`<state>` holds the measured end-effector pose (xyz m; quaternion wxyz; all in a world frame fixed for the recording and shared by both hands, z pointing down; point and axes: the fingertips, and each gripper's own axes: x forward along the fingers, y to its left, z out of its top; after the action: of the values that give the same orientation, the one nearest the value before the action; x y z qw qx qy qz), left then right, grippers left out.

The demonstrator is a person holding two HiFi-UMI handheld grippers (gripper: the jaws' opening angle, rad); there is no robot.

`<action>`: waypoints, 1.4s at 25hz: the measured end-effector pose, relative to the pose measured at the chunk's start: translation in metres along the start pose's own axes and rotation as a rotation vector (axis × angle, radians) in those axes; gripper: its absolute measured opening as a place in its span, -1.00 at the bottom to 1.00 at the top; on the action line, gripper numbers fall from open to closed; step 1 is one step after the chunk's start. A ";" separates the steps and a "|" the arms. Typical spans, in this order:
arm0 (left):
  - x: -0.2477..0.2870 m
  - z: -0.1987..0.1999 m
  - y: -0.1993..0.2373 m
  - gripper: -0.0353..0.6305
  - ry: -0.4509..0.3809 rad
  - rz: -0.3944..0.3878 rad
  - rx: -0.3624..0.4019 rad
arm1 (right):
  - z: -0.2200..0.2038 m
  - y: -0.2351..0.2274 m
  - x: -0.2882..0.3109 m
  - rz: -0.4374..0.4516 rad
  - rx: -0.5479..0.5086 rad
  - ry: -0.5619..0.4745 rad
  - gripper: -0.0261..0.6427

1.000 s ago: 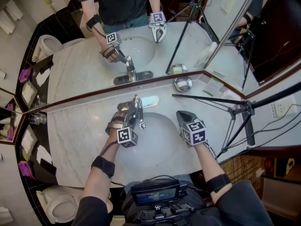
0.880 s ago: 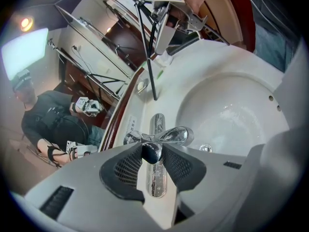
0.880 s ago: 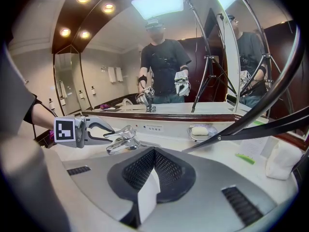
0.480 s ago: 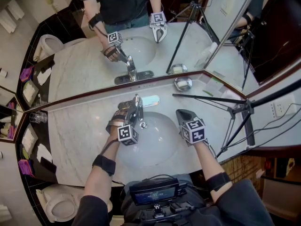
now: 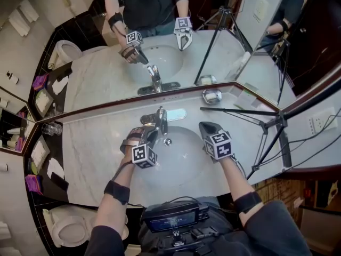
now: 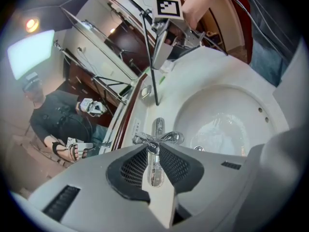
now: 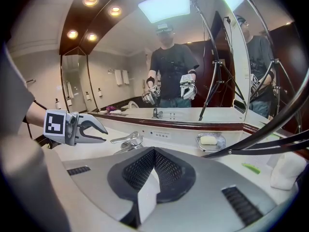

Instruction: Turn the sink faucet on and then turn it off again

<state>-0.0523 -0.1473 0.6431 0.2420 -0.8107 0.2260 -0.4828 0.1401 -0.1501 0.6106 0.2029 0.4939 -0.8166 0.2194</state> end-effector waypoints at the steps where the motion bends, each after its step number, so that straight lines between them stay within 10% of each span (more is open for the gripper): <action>1: -0.007 0.001 0.005 -0.71 -0.007 0.018 -0.037 | 0.001 0.002 0.000 0.006 -0.004 -0.003 -0.87; 8: -0.060 0.012 0.025 -0.89 -0.068 0.107 -0.271 | 0.013 0.021 -0.004 0.048 -0.023 -0.025 -0.87; 16: -0.113 -0.007 0.050 -0.89 -0.258 0.132 -1.031 | 0.024 0.042 -0.012 0.078 -0.070 -0.048 -0.87; 24: -0.135 -0.033 0.042 -0.89 -0.283 0.180 -1.231 | 0.027 0.047 -0.024 0.080 -0.102 -0.061 -0.88; 35: -0.138 -0.033 0.032 -0.89 -0.248 0.179 -1.200 | 0.020 0.048 -0.027 0.074 -0.130 -0.041 -0.88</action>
<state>-0.1458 -0.0955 0.5443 -0.1923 -0.8335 0.4954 -0.1515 0.1068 -0.1222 0.5716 0.2096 0.4536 -0.8507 0.1631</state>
